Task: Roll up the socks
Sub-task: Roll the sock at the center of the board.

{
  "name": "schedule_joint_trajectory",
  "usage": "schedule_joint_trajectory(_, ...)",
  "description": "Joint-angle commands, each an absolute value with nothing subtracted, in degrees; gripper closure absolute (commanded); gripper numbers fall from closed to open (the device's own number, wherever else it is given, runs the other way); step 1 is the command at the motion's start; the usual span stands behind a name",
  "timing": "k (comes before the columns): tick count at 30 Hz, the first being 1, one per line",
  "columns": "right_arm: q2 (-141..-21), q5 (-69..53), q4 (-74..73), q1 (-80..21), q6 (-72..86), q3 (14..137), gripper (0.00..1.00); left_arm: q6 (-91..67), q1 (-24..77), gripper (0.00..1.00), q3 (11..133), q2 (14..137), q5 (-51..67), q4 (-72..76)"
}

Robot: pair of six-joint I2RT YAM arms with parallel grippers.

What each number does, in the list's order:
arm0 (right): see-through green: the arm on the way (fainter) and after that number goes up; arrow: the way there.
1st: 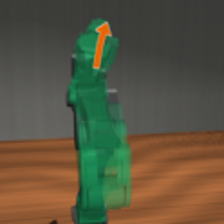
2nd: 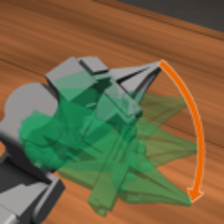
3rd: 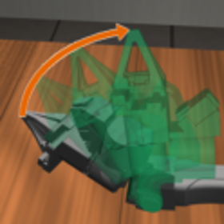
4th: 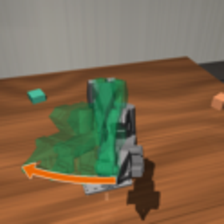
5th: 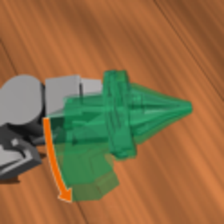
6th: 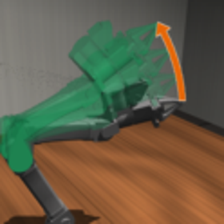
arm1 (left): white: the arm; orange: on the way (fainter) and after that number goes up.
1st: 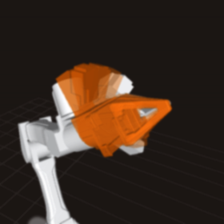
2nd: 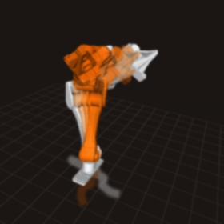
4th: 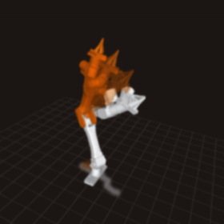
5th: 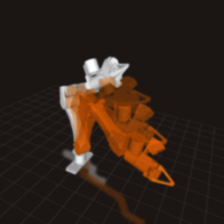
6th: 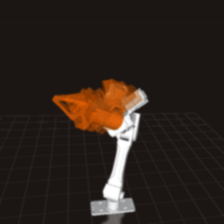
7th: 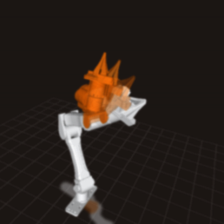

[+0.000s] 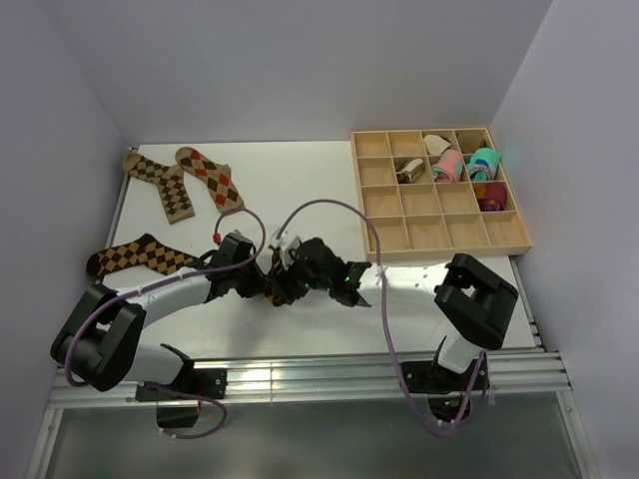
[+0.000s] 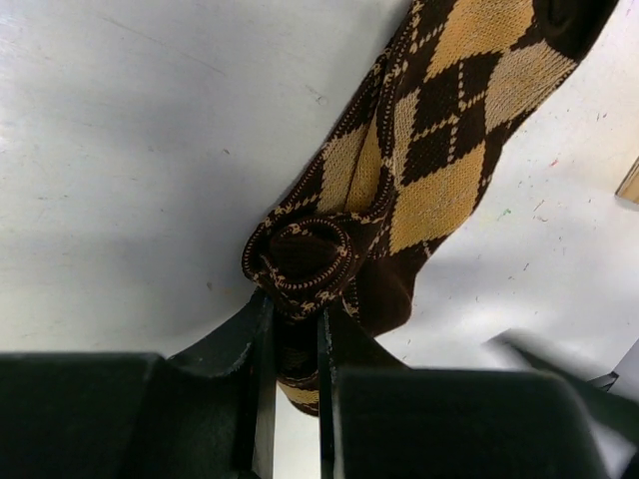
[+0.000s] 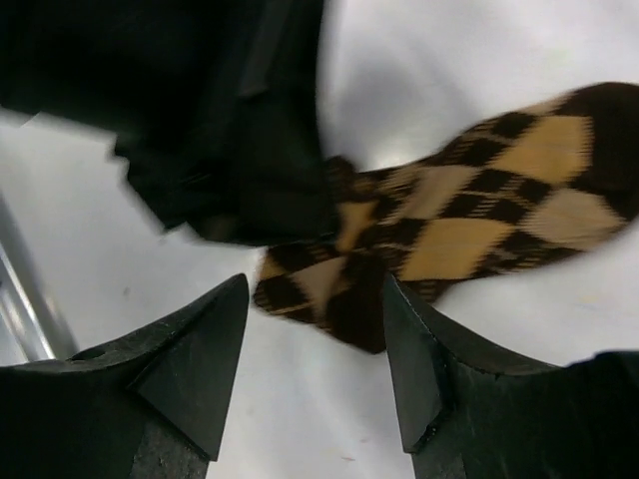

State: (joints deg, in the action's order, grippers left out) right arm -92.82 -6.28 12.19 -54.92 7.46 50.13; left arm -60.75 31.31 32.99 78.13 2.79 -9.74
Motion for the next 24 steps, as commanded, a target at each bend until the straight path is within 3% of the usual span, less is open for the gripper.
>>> schedule_joint_trajectory(1, -93.0, 0.0, 18.6, -60.4, 2.5, 48.6, 0.36, -59.9, 31.4, 0.97, 32.1, 80.7, 2.2, -15.8)
schedule_joint_trajectory(13, -103.8, 9.1, 18.5, -67.8, -1.8, 53.3, 0.35, -59.5, 30.8, 0.98, 31.7, 81.3, 3.8, -14.9)
schedule_joint_trajectory(19, -107.0, 13.1, 16.6, -68.4, -1.7, 53.1, 0.43, -58.5, 29.7, 0.98, 31.8, 81.8, 5.4, -14.3)
schedule_joint_trajectory(24, -108.7, 16.5, 14.3, -68.3, -0.1, 52.7, 0.44, -57.0, 28.1, 0.99, 32.3, 81.8, 7.0, -14.3)
